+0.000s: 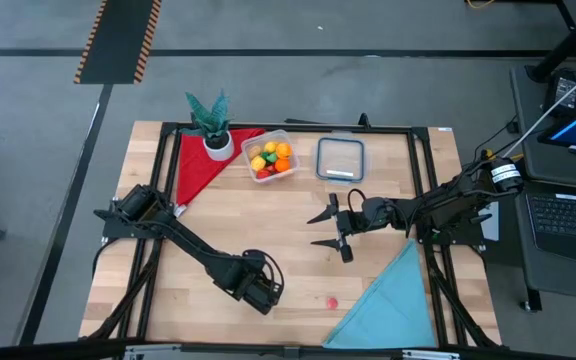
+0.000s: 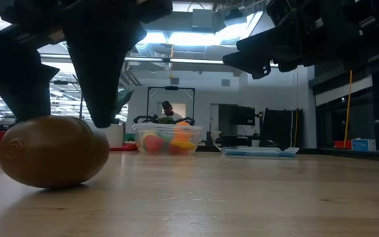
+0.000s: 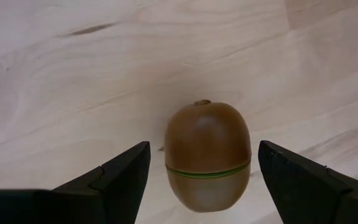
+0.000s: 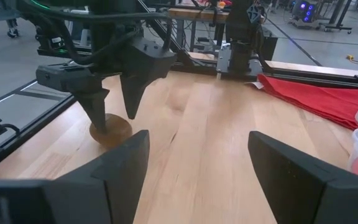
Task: Pick and placing Produce into tupperware
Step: Put the kiwi into the transparent bin
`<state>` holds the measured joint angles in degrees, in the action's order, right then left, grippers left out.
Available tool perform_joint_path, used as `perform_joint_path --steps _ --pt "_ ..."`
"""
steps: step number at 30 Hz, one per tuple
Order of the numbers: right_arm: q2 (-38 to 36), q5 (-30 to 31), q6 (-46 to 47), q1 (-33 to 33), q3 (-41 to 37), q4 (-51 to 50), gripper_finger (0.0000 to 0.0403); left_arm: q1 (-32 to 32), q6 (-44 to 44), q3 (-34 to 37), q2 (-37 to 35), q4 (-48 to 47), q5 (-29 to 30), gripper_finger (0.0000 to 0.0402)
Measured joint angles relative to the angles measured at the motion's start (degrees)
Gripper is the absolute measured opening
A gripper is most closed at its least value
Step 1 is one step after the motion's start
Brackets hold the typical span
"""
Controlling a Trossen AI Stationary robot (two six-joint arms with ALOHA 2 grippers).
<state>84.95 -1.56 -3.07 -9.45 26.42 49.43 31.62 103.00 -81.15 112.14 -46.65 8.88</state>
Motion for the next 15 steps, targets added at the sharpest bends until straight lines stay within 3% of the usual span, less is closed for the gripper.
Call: perform_joint_path --steps 15 --pt "0.00 -0.01 0.00 0.00 -0.01 -0.07 0.0275 0.01 -0.53 0.53 0.51 1.60 -0.89 0.0289"
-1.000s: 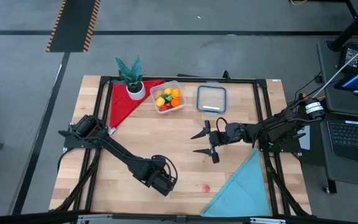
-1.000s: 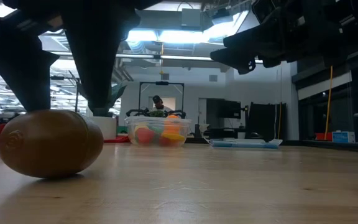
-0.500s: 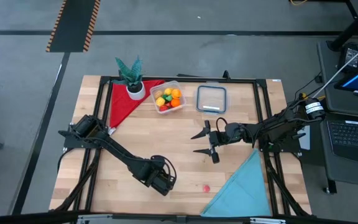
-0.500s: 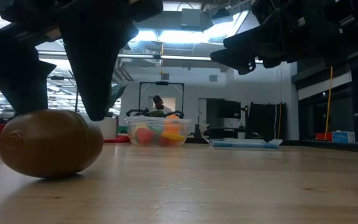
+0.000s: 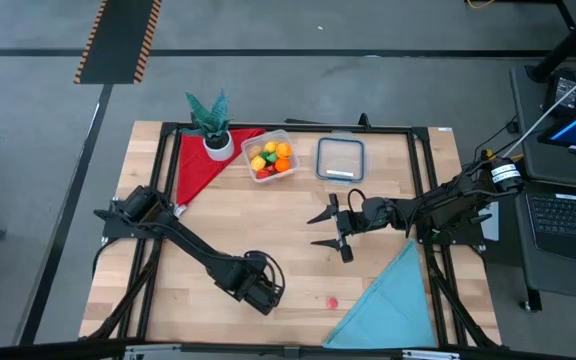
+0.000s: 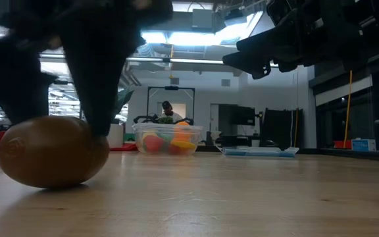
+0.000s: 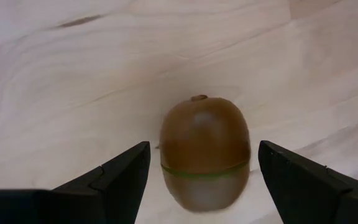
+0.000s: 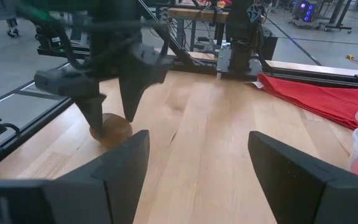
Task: Pick and placing Produce into tupperware
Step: Put the kiwi into the transparent bin
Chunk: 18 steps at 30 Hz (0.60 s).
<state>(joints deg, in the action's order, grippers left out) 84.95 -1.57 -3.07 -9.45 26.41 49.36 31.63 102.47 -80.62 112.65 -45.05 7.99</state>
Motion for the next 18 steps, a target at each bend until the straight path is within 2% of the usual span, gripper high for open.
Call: perform_joint_path --steps 5,18 --pt "0.00 0.01 0.00 -0.01 0.00 -0.20 0.0275 -0.47 -2.69 0.04 2.78 1.85 -3.17 0.0289" --pt "0.01 -0.01 1.11 -0.01 0.00 -0.64 0.0275 -0.69 -5.69 0.00 3.97 1.67 -2.88 0.0289"
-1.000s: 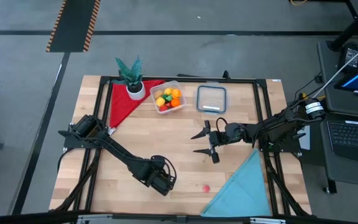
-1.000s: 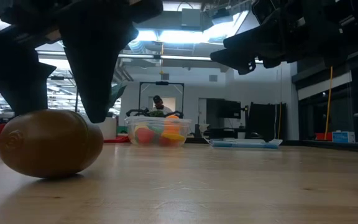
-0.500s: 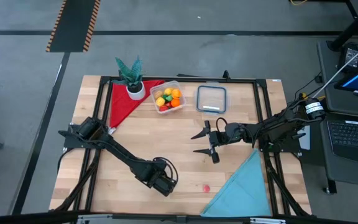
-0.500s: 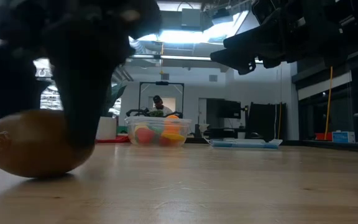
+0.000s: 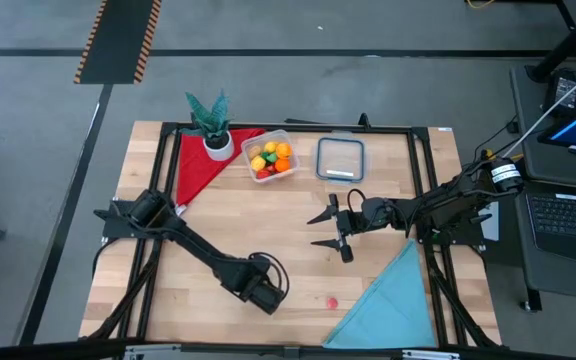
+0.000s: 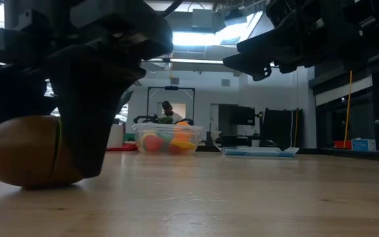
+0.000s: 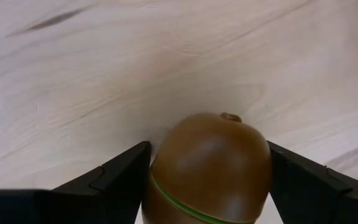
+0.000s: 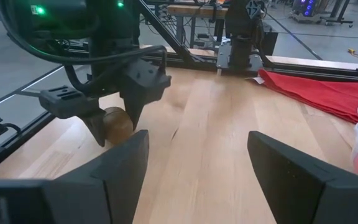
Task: Pick and placing Produce into tupperware
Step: Put the kiwi into the transparent bin
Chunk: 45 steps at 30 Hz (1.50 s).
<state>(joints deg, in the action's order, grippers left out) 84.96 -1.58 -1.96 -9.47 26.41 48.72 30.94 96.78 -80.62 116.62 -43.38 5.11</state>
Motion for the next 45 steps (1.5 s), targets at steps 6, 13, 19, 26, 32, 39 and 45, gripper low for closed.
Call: perform_joint_path --steps 6,13,19,26,32,39,45 --pt "0.01 0.00 0.00 0.01 0.00 -0.13 0.0275 0.67 -0.17 0.00 0.01 0.09 0.36 0.0289" --pt "0.00 0.00 0.00 -0.01 0.00 -0.19 0.0275 1.28 -5.95 0.00 0.02 0.22 0.07 0.0289" --pt "0.01 0.00 0.22 -0.01 0.00 -0.30 0.0275 2.16 -12.73 0.00 0.04 0.24 -0.14 0.0289" --pt "0.00 0.00 0.28 0.00 0.00 -0.43 0.0275 2.23 -13.35 0.02 0.04 0.57 -0.05 0.0289" --pt "0.01 0.00 0.24 -0.01 0.00 -0.43 0.0275 2.23 -13.38 0.02 0.04 0.79 0.05 0.0289" --pt "0.00 0.00 0.23 -0.01 0.00 -0.42 0.0275 2.23 -13.33 0.02 0.07 0.80 0.27 0.0289" --pt "-0.01 0.00 0.22 0.01 0.00 -0.43 0.0275 2.23 -13.37 0.00 0.33 0.31 0.35 0.0277"
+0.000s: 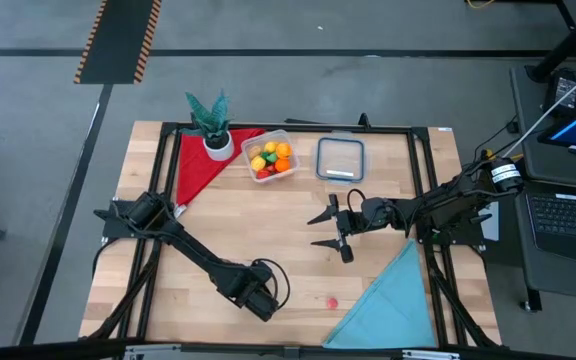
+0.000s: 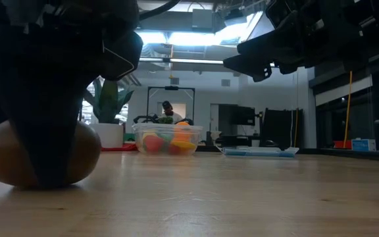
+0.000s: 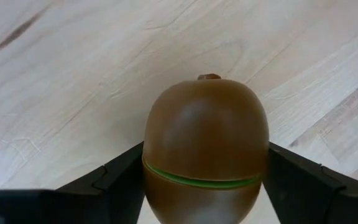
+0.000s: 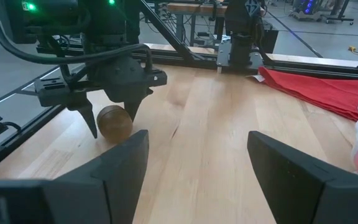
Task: Pick and placing Produce into tupperware
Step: Put the kiwi into the transparent bin
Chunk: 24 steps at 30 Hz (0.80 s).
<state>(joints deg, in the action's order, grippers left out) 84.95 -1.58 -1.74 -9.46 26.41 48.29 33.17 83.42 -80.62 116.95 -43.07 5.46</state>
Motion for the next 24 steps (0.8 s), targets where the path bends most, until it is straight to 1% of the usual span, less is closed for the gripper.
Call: perform_joint_path --steps 5,12,16,20,24 --pt "0.00 0.00 0.00 -0.01 0.00 0.00 0.0275 -0.15 0.02 -0.02 0.22 -0.44 0.23 0.0233" --pt "0.00 0.01 -0.01 0.00 0.00 -0.02 0.0275 -0.19 -0.34 -0.02 0.28 -0.43 0.65 0.0232" --pt "0.01 0.00 -0.01 -0.01 0.00 -0.08 0.0275 0.79 -4.18 -0.02 0.39 -0.31 3.71 0.0232" --pt "0.00 0.00 -0.02 0.00 0.00 -0.11 0.0275 0.93 -6.34 0.04 0.11 -0.30 4.22 0.0232" --pt "0.00 0.00 -0.02 -0.02 0.00 -0.13 0.0275 1.36 -7.80 0.17 -1.33 -1.48 9.97 0.0232"
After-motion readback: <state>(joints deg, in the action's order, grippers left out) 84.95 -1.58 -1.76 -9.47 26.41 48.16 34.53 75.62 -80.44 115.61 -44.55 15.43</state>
